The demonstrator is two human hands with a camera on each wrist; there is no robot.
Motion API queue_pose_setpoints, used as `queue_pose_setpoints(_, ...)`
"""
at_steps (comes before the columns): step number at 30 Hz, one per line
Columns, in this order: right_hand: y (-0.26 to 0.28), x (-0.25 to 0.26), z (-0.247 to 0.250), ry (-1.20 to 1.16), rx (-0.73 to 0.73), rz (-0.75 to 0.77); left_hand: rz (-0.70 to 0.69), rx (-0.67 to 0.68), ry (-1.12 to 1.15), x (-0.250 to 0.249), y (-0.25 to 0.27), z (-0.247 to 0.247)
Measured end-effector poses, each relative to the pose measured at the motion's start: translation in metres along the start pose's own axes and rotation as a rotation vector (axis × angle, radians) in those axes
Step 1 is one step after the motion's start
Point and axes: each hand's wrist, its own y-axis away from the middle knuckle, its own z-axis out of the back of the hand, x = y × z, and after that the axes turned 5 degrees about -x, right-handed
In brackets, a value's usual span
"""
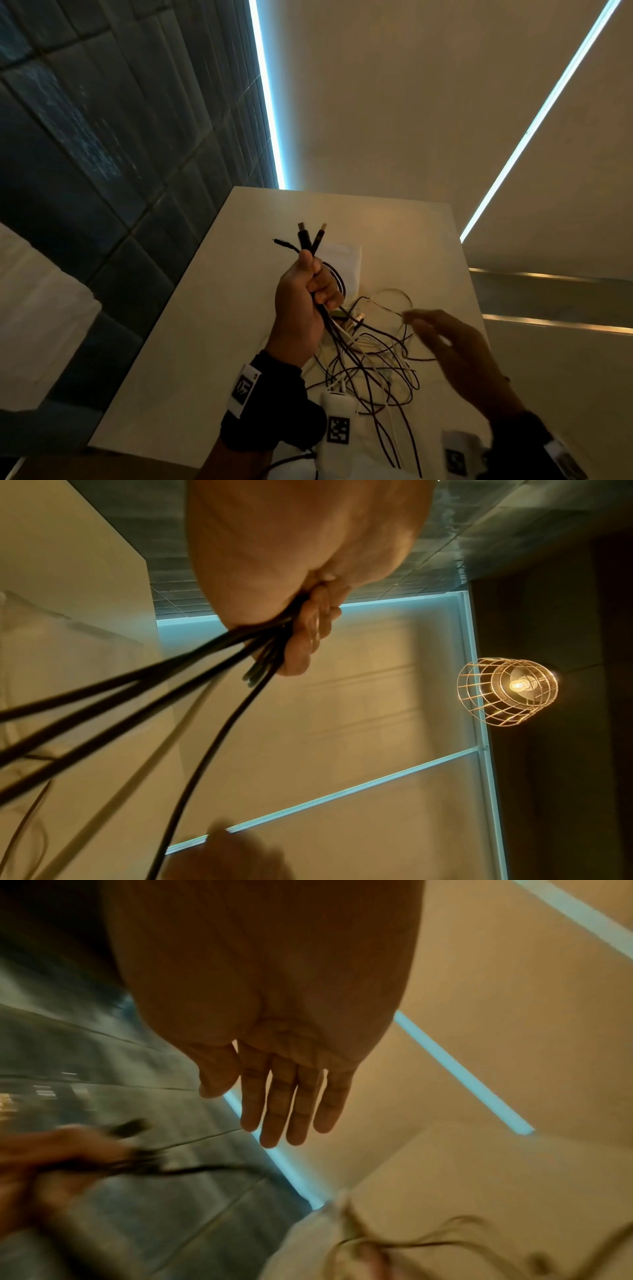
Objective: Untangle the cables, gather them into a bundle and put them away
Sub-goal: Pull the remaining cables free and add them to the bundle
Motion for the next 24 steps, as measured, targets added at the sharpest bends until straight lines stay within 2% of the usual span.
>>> queue_pose_setpoints(2, -0.01, 0.032, -0.024, -0.095, 0.108, 0.092, 0.001, 0.007, -0.015, 0.0, 0.002, -0.002)
queue_pose_setpoints(4, -0.015, 0.05, -0.043, -0.134, 0.155, 0.169, -0.004, 0.013, -0.032, -0.001, 0.004, -0.002)
queue_pose_setpoints(6, -0.015, 0.055, -0.05, -0.132, 0.113, 0.23, -0.016, 0.001, -0.065, -0.004, 0.006, -0.001)
queue_pose_setpoints(10, -0.008, 0.039, -0.039, -0.014, -0.015, 0.226, 0.001, -0.004, -0.152, -0.006, 0.01, 0.007)
queue_pose_setpoints(13, 0.001, 0.034, -0.02, 0.098, -0.085, 0.224, 0.028, 0.052, -0.369, 0.001, 0.013, 0.01)
queue_pose_setpoints(15, 0.008, 0.022, -0.005, 0.134, -0.157, 0.173, 0.036, 0.051, -0.459, 0.002, 0.012, 0.011)
queue_pose_setpoints(19, 0.028, -0.022, 0.047, 0.103, -0.334, -0.159, -0.02, -0.061, -0.373, -0.019, 0.003, 0.03)
queue_pose_setpoints(22, 0.042, -0.038, 0.069, 0.173, -0.325, -0.251, 0.01, 0.018, -0.448, -0.024, 0.006, 0.032)
queue_pose_setpoints(24, 0.048, -0.05, 0.078, 0.224, -0.381, -0.327, 0.035, 0.052, -0.531, -0.02, 0.009, 0.028)
